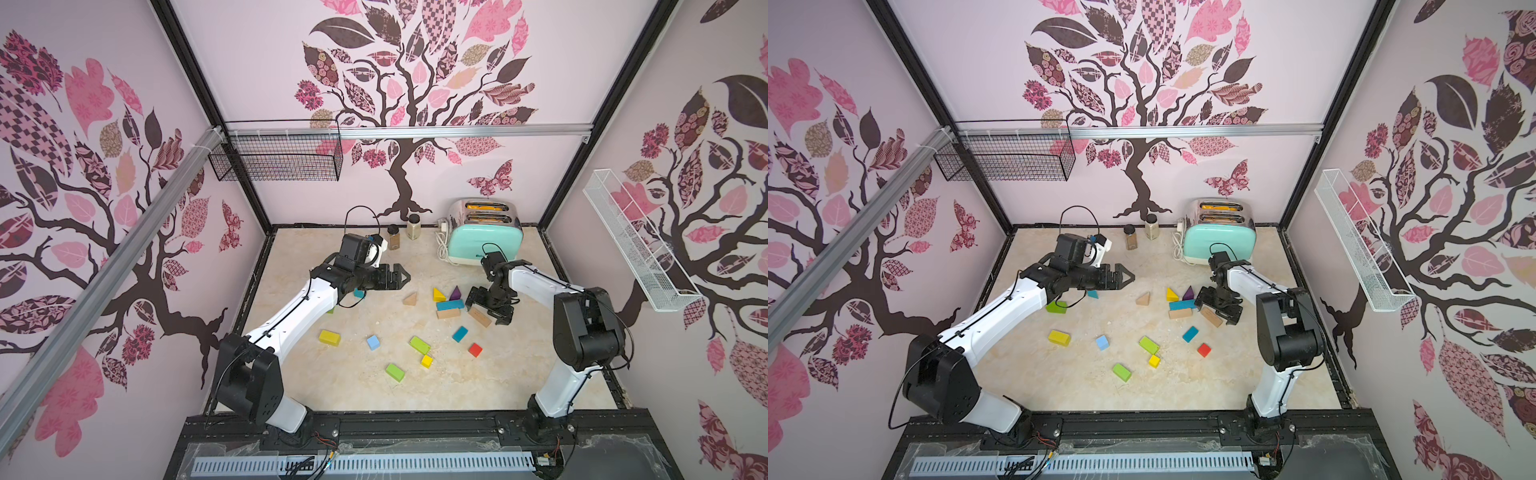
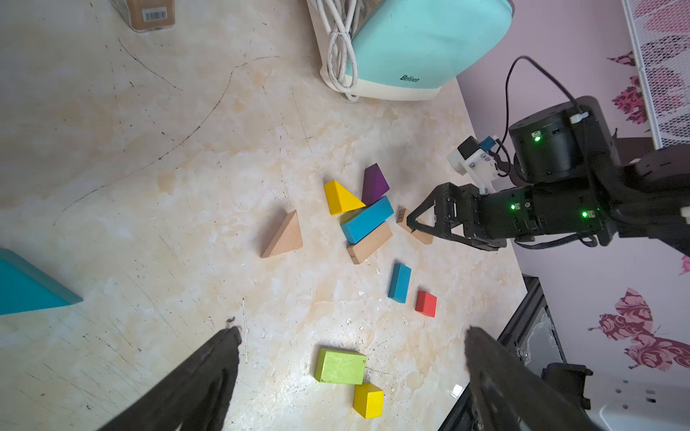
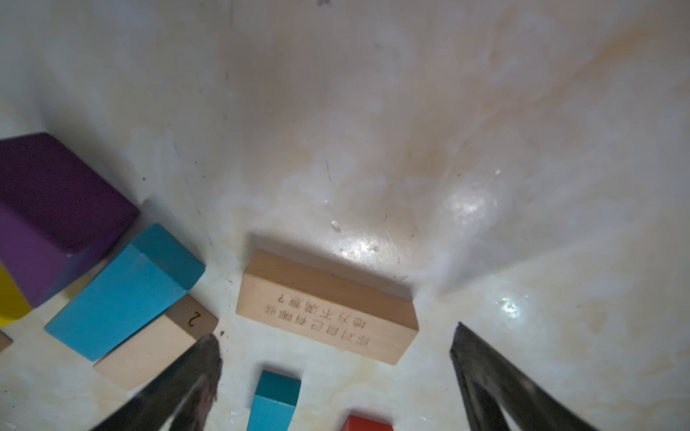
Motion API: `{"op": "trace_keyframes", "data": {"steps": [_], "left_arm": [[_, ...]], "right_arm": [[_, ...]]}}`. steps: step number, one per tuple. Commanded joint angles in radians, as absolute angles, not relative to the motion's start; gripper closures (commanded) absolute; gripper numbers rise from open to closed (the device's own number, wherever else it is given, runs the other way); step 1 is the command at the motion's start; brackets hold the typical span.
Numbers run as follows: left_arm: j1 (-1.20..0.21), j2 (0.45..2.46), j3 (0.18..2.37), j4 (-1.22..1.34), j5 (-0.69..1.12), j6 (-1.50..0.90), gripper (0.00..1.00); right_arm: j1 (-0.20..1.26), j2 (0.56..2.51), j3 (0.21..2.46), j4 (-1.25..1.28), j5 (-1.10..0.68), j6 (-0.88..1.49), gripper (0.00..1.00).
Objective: Assemble a carrot with building blocks
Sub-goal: Assemble the building block at the center of the board, then pick up the building block from the center of the board.
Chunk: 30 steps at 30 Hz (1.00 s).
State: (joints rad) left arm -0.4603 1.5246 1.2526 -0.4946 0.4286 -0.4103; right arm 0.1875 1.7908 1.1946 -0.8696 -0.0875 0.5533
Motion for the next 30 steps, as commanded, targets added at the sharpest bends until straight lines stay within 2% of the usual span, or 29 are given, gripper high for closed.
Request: {"op": "trace_keyframes", "data": {"steps": [1,11,23,30], "left_arm": [[-0.466,1.531,1.246,-0.499,0.438,-0.393,0.02],[-0.465,1.539,1.245,-0.496,0.436,-0.389,0.02],[-0.466,1.554,1.247,-0.493,0.435,-0.392,0.02],[-0.466,1.563,1.246,-0.482,0.434,-0.400,0.02]], "right_arm": [[0.183,1.806,1.200,-0.810,-0.106,0.606,0.01],[0.181,1.812,1.189,-0.830,-0.072,0.628,0.01],[0.181,1.841,1.186,-0.827,-0.083,0.630,0.17],[0.183,1.848,1.173,-0.828,-0.087,0.618,0.16]]}}
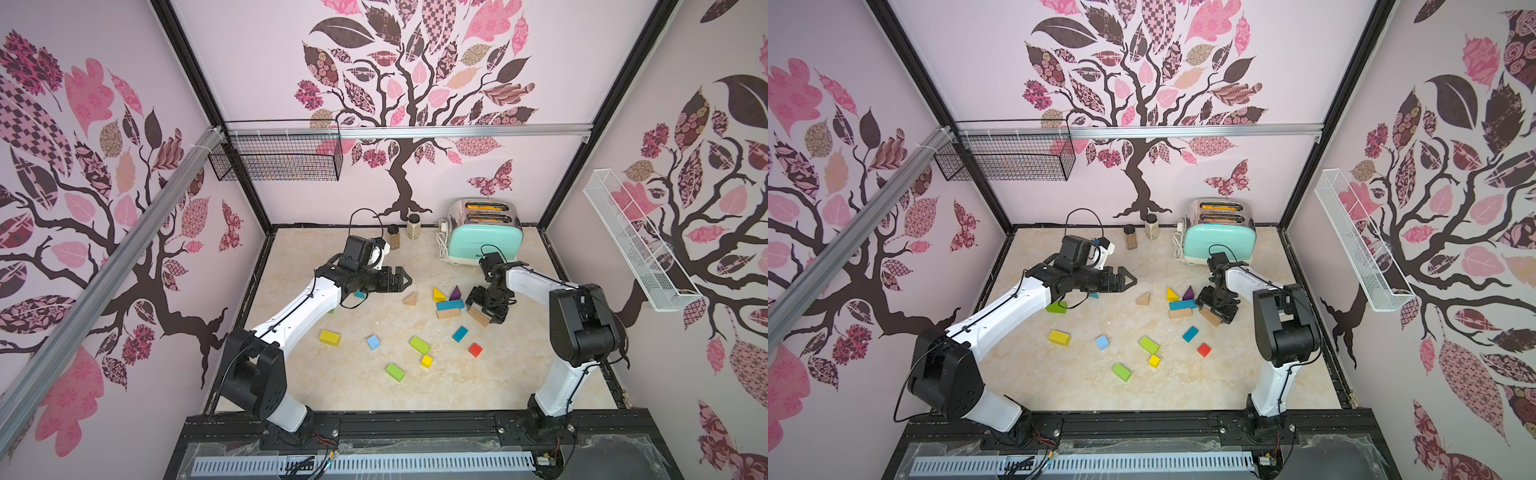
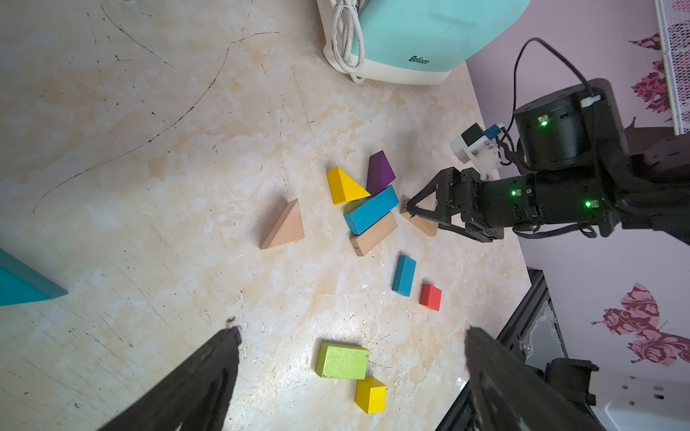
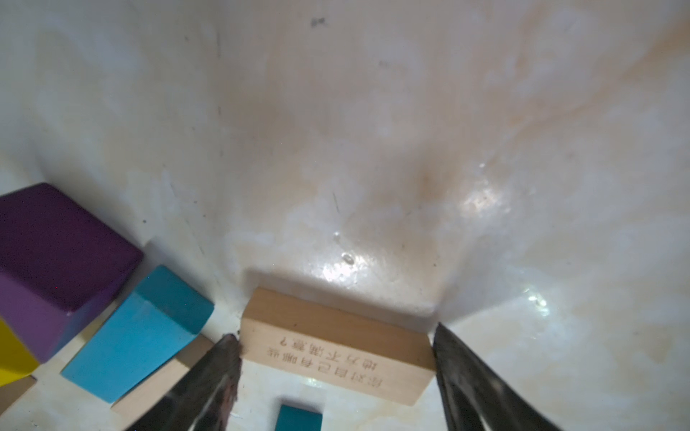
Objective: Assemble a carrot with building blocks
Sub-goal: Pick up the building block from the center of the board.
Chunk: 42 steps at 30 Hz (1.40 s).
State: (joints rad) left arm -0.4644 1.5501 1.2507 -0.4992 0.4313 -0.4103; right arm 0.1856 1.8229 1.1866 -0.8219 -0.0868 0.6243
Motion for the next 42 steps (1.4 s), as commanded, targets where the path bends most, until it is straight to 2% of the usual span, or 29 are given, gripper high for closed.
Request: {"op": "trace_keyframes", "data": {"steps": [1,6,9,25,34,42], "left_arm": [[-0.465,1.563,1.244,-0.481,0.434,-0.400,0.02],[-0.465,1.566,1.239,-0.473,0.431,-0.409,0.02],[-0.466,1.565,1.236,-0.468,0.428,-0.413,0.02],[-0.465,1.576,1.236,-0.450,0.419,-0.430,0.02],[-0.466,1.571,1.231,-0.438,0.430,-0.450,0.02],[-0.468,1.547,1.210,-0.438,0.430,-0.458,0.02]], "right_arm": [[0.183,1.850,1.169,-0.827,-0.087,0.616,0.16],[0.183,1.866,1.171,-0.825,-0.093,0.603,0.07],[0.184,1.871,1.171,-0.817,-0.103,0.603,0.06],[0.193,1.843,1.176,-0.825,-0.070,0.521,0.34],[0.331,1.731,1.216,-0.855,0.027,0.408,0.35],[0.419,1.713,1.217,-0.811,-0.052,0.270,0.34]]}}
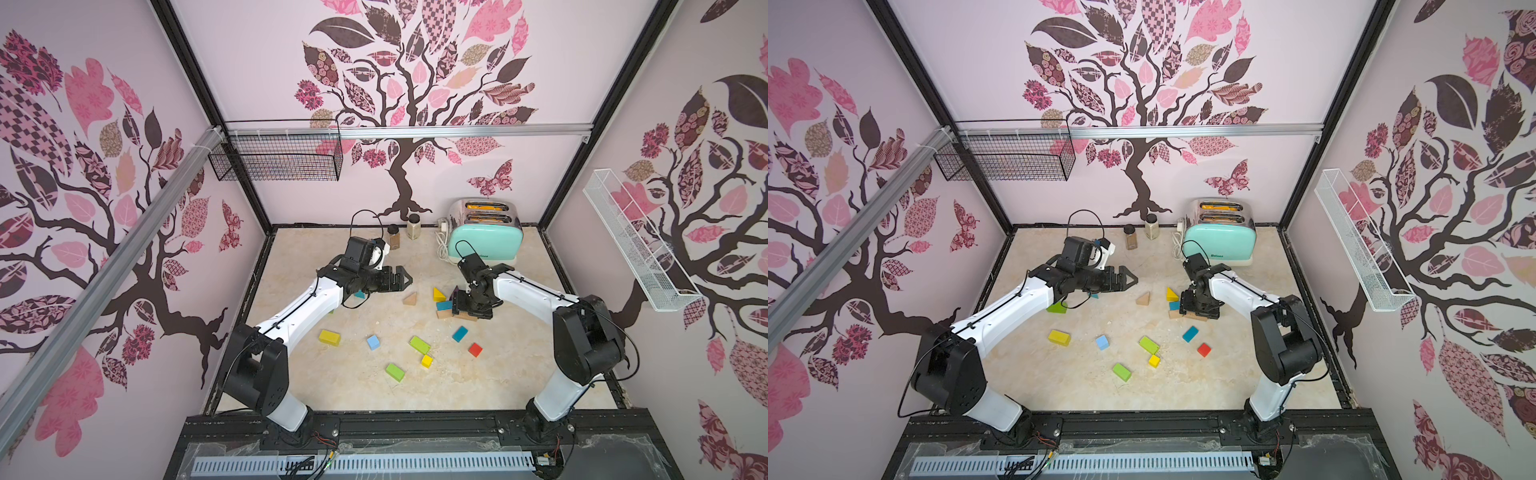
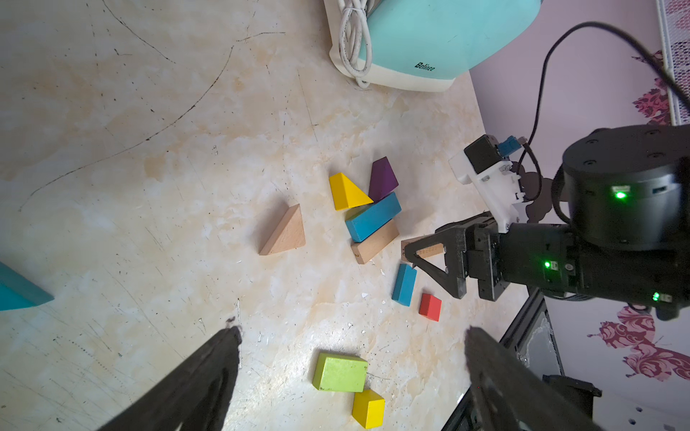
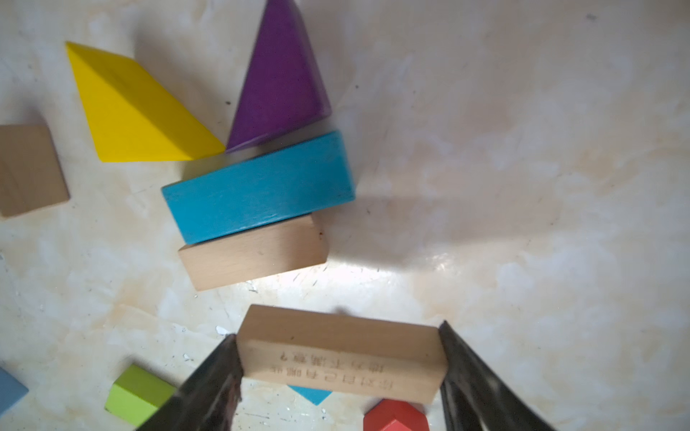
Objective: Assemble a carrot with building blocks
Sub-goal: Pick up the building block from the center of the board, then assemble the building block at the center of the board.
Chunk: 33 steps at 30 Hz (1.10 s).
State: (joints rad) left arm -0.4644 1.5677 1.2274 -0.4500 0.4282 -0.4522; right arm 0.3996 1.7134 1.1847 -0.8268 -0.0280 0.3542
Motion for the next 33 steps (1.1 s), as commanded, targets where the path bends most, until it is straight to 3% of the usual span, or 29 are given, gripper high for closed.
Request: {"op": "trace_keyframes", "data": {"steps": [1,11,33], "left_arm": [[-0.466,1.544,1.207,-0.439,0.430,-0.457,0.02],[-0.466,1.529,1.193,-0.434,0.424,-0.462,0.02],[-0.466,1.539,1.204,-0.451,0.416,-0.441,0.02]], "right_arm": [[0.431,1.723,1.224,-0.815,-0.051,0.249,0.33],[0.497,1.797,1.238,-0.750,0.006,0.137,0.31],[0.517,1.913,1.242,-0.724,0.065,0.173,0.30]]}}
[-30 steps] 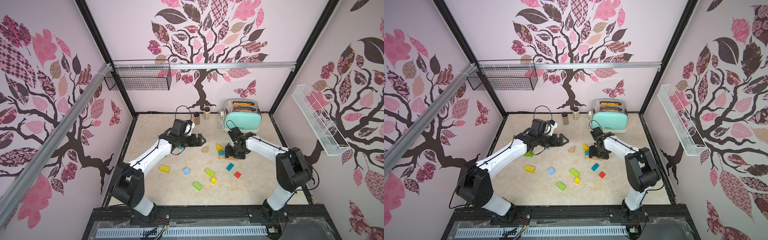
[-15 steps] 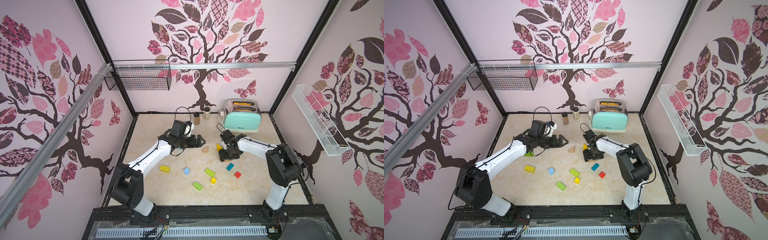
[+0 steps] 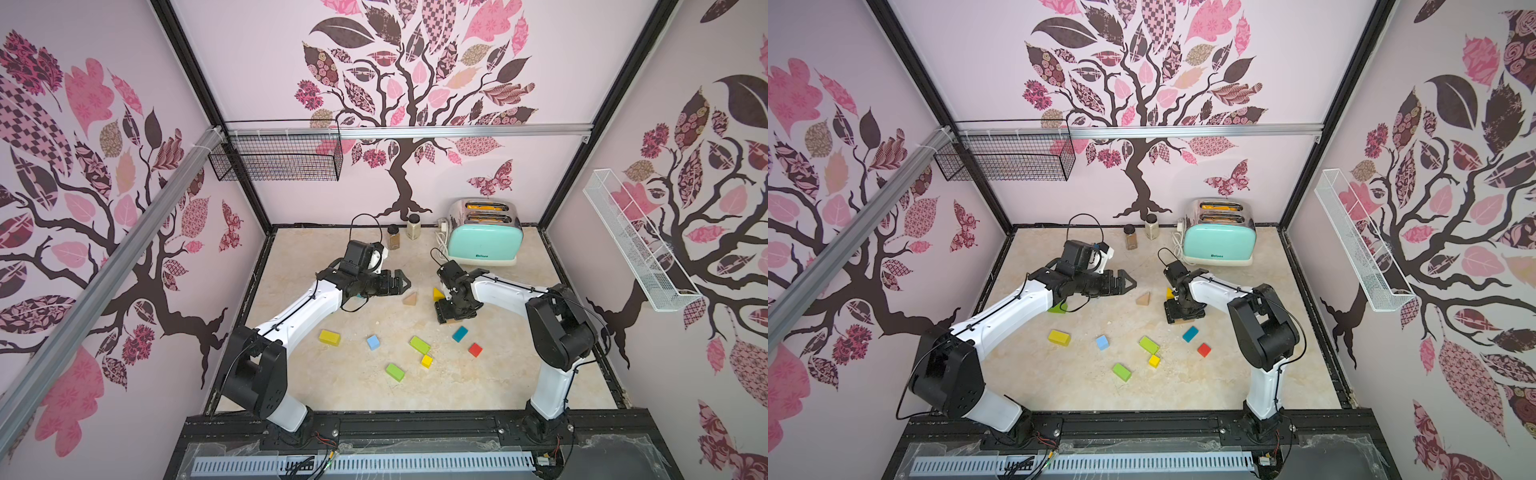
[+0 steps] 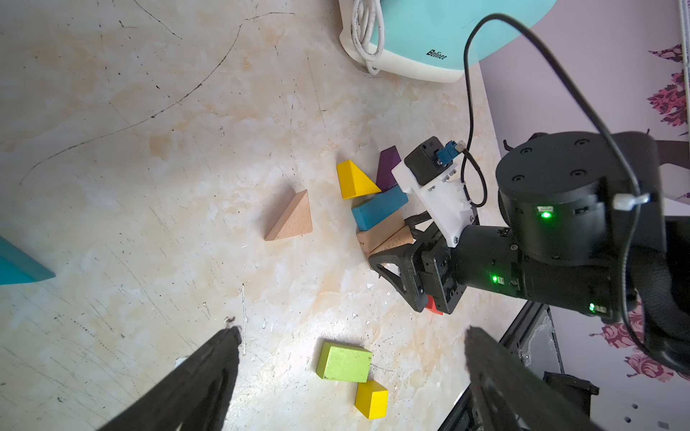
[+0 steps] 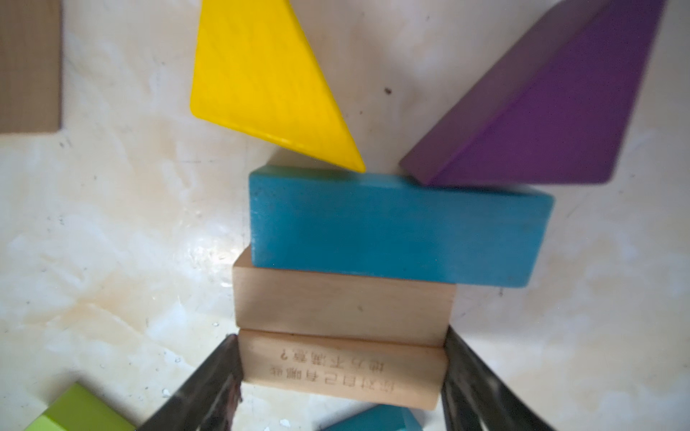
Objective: Assemble a carrot with building blocks
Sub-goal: Assemble the building block at the center of the board.
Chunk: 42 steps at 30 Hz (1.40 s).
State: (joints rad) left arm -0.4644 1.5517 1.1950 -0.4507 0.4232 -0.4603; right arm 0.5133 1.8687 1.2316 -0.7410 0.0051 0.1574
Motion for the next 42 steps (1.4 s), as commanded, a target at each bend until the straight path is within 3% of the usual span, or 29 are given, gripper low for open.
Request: {"op": "trace_keyframes", "data": {"steps": [1,5,17,28,32,42], "left_arm": [[-0.466,1.539,1.203,-0.450,0.416,-0.442,0.02],[-0.466,1.539,1.202,-0.449,0.417,-0.442,0.02],[-0.466,1.531,1.187,-0.446,0.423,-0.442,0.02],[-0.440,1.469,1.169,-0.454,0.424,-0.467,0.02],[-0.401,1.418,1.152,-0.471,0.436,-0.499,0.02],[-0.385,1.342,1.173,-0.605,0.546,-0.506,0.02]], "right_arm": [[0.517,1.916,1.242,-0.723,0.069,0.173,0.30],[0.516,1.923,1.255,-0.724,0.069,0.172,0.26],[0.516,1.874,1.231,-0.746,0.025,0.176,0.01],[0.519,1.692,1.261,-0.874,0.031,0.210,0.01],[0.541,1.654,1.271,-0.934,-0.057,0.294,0.01],[0.681,1.766,1.299,-0.895,-0.252,0.612,0.01]]}}
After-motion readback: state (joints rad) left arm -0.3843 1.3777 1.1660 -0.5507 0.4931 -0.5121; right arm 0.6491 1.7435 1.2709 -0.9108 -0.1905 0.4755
